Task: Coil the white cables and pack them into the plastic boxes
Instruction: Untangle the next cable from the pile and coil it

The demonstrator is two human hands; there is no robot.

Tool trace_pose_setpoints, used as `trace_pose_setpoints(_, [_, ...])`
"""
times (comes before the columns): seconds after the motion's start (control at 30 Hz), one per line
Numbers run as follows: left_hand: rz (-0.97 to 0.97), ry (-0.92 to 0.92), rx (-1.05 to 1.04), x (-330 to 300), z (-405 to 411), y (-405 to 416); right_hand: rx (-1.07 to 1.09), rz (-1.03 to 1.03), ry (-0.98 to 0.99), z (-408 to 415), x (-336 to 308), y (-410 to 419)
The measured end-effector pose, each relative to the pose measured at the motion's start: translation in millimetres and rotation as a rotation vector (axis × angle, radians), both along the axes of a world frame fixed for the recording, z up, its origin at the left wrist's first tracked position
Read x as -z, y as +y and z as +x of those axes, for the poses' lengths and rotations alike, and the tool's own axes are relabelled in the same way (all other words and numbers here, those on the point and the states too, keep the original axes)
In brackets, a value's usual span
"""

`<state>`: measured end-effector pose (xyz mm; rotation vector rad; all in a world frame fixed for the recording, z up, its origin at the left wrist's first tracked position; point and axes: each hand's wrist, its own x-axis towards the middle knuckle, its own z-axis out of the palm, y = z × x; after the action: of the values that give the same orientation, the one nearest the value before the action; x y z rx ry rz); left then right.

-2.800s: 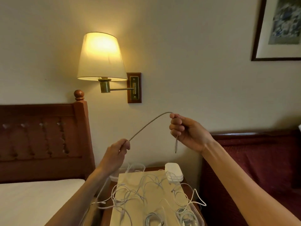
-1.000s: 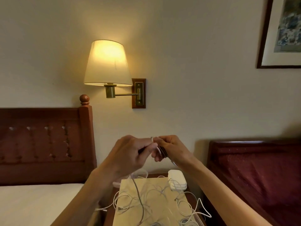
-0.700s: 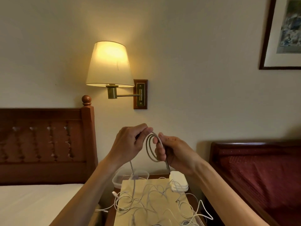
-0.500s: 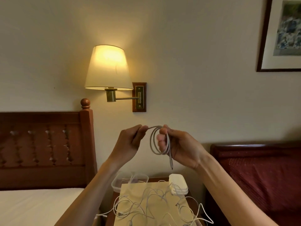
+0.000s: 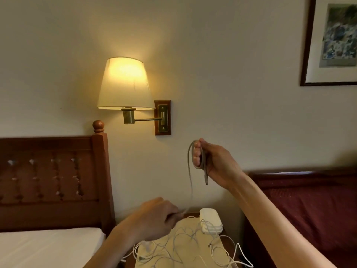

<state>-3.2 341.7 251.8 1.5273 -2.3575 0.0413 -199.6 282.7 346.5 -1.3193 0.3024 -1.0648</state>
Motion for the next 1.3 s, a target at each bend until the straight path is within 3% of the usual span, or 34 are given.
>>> trace_pose_setpoints(0.13, [-0.287,0.129,0.217,-47.6,-14.3,24.3,0.156,-0.267,0.277,13.0,19.8,6.6])
trace_pose_setpoints(0.27, [-0.593,0.149,0.18,-70.6,5.6,21.0,0.195,-0.446,0.443,13.1,32.8,17.6])
trace_pose_setpoints(0.47, [-0.719,0.171,0.117,-63.5,20.6,0.4,-0.014,-0.313,0.391,11.2,34.6,27.5])
trace_pose_setpoints(0.73, [-0.58,0.395,0.103,-30.9,45.1,-27.4,-0.353,0.113,0.045,-2.3,35.5,17.2])
trace_pose_setpoints(0.9, [-0.419,0.54,-0.002,4.3,74.9,-29.8,-0.317,0.229,-0.037,-17.3,28.3,12.7])
trace_pose_setpoints(1.1, [-0.141,0.477,-0.264,12.7,74.9,-27.7,-0.326,0.331,-0.07,-10.2,27.4,15.2])
trace_pose_setpoints(1.17, [-0.054,0.729,-0.323,10.4,56.0,-25.3,-0.36,0.358,-0.095,-3.9,29.4,17.2])
trace_pose_setpoints(1.3, [0.162,1.668,-0.246,-9.1,13.4,-16.9,-0.451,0.372,-0.143,8.7,32.3,19.2])
